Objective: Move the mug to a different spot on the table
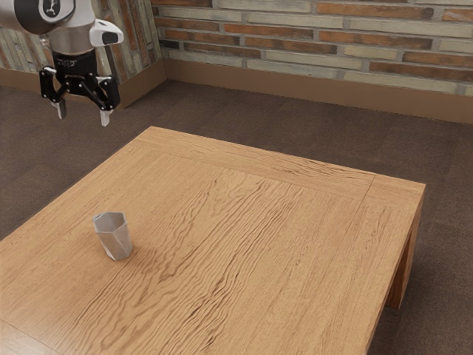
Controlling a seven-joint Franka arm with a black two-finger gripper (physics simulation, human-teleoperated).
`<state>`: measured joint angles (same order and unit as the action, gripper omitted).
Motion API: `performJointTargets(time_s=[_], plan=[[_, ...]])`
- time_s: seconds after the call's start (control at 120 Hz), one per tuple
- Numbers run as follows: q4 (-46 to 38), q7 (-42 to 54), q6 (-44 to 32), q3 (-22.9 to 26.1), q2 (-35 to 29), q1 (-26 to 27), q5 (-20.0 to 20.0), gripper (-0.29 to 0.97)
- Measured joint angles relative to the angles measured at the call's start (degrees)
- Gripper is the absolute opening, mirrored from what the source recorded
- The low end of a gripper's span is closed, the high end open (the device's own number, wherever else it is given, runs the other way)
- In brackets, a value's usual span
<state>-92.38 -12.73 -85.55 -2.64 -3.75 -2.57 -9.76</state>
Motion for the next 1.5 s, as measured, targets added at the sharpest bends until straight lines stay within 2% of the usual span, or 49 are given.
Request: performJointTargets(time_s=[0.217, 0.317, 0.65, 0.833, 0.942, 1.125, 1.5], plan=[[-0.75, -0.62, -0.68, -0.20, -0.09, 0.32, -0.08, 0.68], [-4.23, -1.98, -4.63, -0.56, 0.26, 0.21, 0.19, 0.68], [-15.60, -24.73, -17.08, -2.54, 3.82, -0.09, 7.70, 0.68], [-18.83, -35.07, -21.36, -3.38, 4.83, -0.37, 9.36, 0.68], [-19.29, -39.65, -23.90, -3.41, 6.89, -1.97, 9.88, 0.68], [-20.61, -44.82, -26.69, -3.75, 8.35, -7.83, 10.64, 0.68], [-21.32, -47.64, -30.07, -4.00, 12.35, -10.54, 12.60, 0.68]])
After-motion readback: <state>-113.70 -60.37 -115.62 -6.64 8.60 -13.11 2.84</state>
